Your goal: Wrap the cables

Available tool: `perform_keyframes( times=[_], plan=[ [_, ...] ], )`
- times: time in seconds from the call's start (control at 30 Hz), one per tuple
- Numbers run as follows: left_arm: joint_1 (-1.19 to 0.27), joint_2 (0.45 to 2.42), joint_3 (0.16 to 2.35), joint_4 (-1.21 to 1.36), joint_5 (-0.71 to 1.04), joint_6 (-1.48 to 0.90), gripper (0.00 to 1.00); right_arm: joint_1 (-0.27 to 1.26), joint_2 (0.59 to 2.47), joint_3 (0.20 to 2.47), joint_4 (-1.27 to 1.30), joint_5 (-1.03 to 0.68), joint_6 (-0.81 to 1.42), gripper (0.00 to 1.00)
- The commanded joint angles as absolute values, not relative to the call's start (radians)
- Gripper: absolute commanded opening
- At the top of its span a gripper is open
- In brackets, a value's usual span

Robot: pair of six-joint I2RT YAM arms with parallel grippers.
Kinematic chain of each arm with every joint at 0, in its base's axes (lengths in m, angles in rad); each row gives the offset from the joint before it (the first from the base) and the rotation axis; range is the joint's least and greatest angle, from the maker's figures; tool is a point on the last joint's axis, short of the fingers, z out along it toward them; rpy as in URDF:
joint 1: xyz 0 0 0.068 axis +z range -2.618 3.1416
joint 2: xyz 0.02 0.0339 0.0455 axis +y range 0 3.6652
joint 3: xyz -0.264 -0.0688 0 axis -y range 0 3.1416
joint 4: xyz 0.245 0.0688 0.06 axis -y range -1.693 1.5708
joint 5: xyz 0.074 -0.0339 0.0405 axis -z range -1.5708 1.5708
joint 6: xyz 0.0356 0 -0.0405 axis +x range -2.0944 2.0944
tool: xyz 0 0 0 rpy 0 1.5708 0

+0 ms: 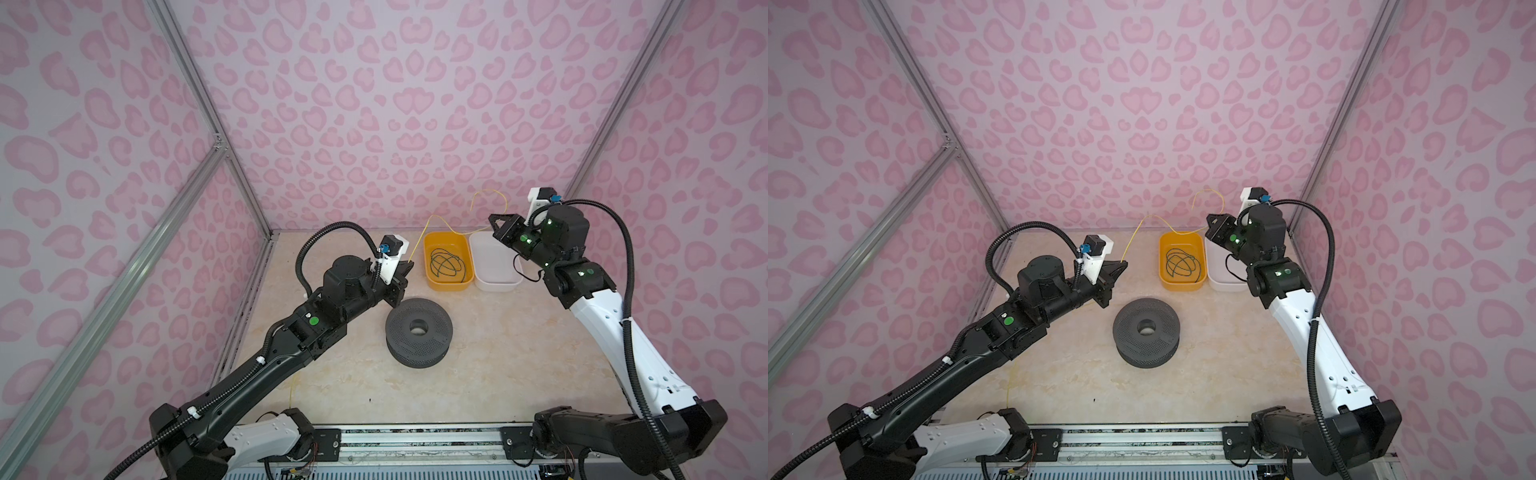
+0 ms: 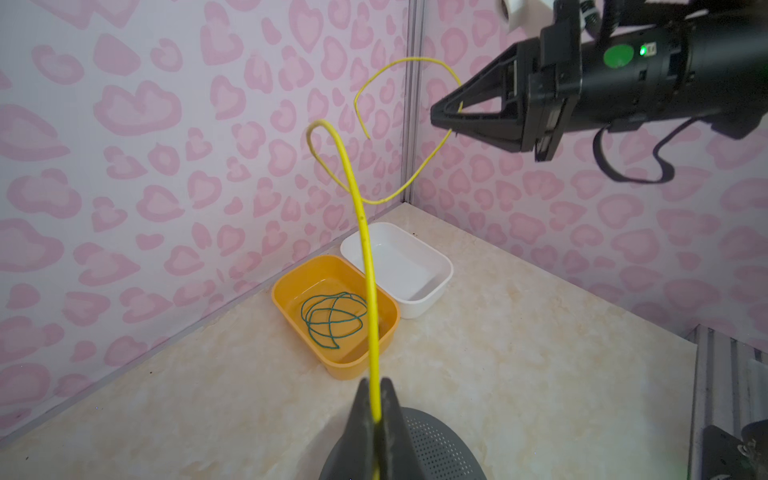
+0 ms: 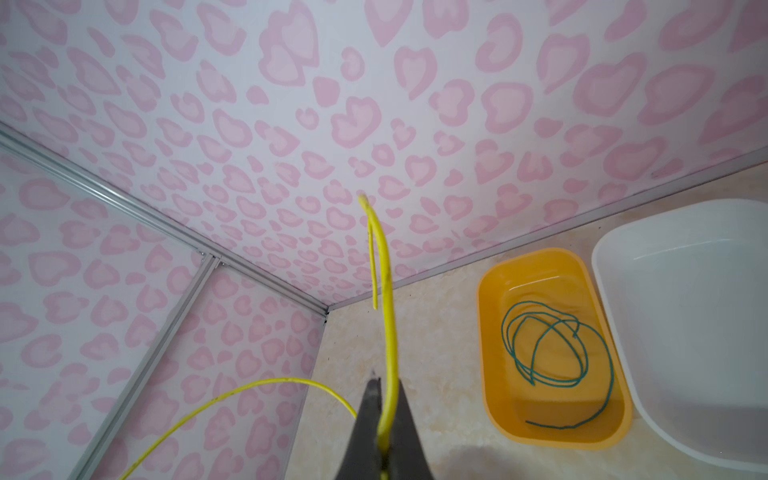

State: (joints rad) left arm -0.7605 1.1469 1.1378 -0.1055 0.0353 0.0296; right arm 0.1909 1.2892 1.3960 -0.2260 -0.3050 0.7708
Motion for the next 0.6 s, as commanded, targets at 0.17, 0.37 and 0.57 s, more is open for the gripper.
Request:
perform_keyframes(
  times=[0.17,0.37,0.57],
  plan=[
    [-0.761,1.158,1.061,-0.179,-0.091,0.149,0.04,-0.032,1.316,1.472,-0.098,-0.46,0.942,0.0],
    [-0.763,1.162,1.01,-0.242,-0.201,0.222,0.04,-0.113,1.316,1.464,-0.001,-0.502,1.08,0.0],
    [-0.776,1.166,0.949,-0.267,-0.248,0.255,0.04,-0.16,1.293,1.464,0.031,-0.52,1.149,0.0]
  ],
)
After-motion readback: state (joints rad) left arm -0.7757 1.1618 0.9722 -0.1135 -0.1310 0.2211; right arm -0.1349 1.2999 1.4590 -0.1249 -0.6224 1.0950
